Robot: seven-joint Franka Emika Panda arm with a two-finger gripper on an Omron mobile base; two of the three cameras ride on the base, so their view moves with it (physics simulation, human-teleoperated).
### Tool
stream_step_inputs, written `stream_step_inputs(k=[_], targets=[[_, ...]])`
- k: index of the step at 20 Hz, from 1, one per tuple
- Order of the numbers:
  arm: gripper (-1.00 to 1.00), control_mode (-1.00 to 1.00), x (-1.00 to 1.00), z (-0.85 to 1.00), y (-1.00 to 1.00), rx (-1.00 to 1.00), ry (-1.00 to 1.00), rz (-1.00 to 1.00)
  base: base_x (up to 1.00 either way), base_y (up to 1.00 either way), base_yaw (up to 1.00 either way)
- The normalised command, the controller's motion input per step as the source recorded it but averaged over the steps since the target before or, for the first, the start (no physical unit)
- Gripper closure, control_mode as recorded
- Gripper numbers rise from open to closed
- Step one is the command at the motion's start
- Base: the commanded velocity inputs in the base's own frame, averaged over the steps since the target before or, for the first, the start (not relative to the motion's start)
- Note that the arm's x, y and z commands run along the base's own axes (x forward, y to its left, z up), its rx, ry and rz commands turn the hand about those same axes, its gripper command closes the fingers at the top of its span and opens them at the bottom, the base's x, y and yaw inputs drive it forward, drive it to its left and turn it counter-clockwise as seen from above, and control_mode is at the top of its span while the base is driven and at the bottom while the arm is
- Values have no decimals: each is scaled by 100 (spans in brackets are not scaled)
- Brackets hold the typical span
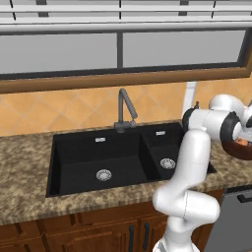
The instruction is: Pick the onion from the sink and place it in the bowl. Then pick the bowl and place it in the microwave. Then close the microwave door and press the start button.
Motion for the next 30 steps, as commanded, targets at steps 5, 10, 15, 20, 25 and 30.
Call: stream_step_inputs(k=[5,10,15,20,25,30], targets=[[-100,-100,-17,4,55,-8,-3,1,0,0,0],[-100,-100,4,-82,58,-2,0,5,0,0,0],[-100,-100,-13,54,8,-1,-18,0,0,0,0],[-100,-100,4,-35,47,-13,9,4,0,0,0],[-100,-100,-2,17,2,-4,1,2,0,0,0],[-100,-100,-8,25,11,0,-11,1,0,0,0]])
